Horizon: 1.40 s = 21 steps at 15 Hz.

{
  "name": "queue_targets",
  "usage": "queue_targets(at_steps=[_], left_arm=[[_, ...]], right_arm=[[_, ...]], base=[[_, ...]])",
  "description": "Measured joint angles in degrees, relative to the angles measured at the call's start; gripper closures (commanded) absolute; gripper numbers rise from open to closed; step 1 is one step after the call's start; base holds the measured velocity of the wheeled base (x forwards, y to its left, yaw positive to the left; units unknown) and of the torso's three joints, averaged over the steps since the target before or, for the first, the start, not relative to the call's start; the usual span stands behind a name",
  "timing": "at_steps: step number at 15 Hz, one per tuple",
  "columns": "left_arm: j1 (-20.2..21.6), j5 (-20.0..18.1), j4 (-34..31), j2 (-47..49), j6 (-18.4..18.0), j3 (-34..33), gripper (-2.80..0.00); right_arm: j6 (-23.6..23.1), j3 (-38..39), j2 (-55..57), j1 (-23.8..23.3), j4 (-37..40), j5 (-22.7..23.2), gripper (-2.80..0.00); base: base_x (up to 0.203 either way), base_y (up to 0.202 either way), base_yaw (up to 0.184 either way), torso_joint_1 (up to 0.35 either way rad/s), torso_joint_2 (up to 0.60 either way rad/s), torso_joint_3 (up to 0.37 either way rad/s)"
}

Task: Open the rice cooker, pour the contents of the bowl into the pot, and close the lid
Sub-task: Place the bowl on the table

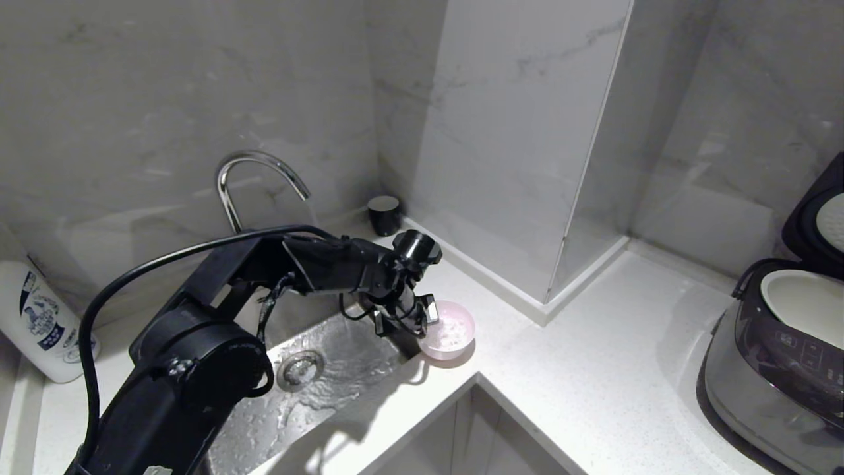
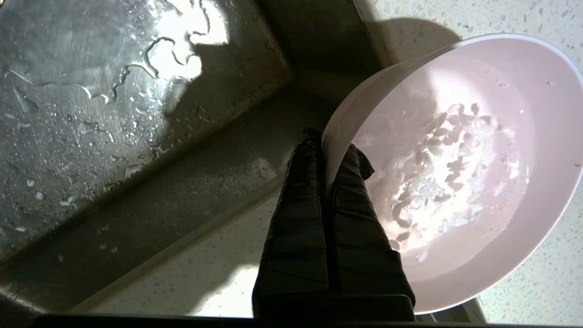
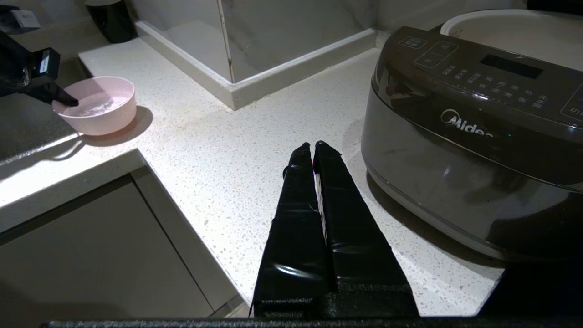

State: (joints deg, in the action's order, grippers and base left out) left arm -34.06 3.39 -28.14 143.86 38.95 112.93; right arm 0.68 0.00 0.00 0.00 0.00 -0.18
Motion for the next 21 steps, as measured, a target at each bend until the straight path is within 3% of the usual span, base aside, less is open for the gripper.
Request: queue_targets(at_steps=[7, 15, 16, 21], left_arm=[[-4.0, -0.1, 0.8, 1.5, 0.4, 0.1, 0.00], [-4.4, -0.1, 2.5, 2.1, 0.5, 0.2, 0.00], [-4.3, -0.1, 3.0, 2.1, 0.5, 0.2, -2.80], [-4.3, -0.1, 3.1, 2.2, 0.7, 0.2, -2.80]], right_arm=[[0.0, 0.0, 0.0, 0.0, 0.0, 0.0, 0.00], [0.0, 0.0, 0.0, 0.0, 0.0, 0.0, 0.00], [0.0, 0.0, 0.0, 0.0, 0.0, 0.0, 0.00], [0.0, 0.0, 0.0, 0.0, 0.0, 0.0, 0.00]], base=[[0.000, 0.000, 0.000, 0.000, 0.00, 0.000], [0.000, 0.000, 0.000, 0.000, 0.00, 0.000], [0.000, 0.000, 0.000, 0.000, 0.00, 0.000], [0.000, 0.000, 0.000, 0.000, 0.00, 0.000]])
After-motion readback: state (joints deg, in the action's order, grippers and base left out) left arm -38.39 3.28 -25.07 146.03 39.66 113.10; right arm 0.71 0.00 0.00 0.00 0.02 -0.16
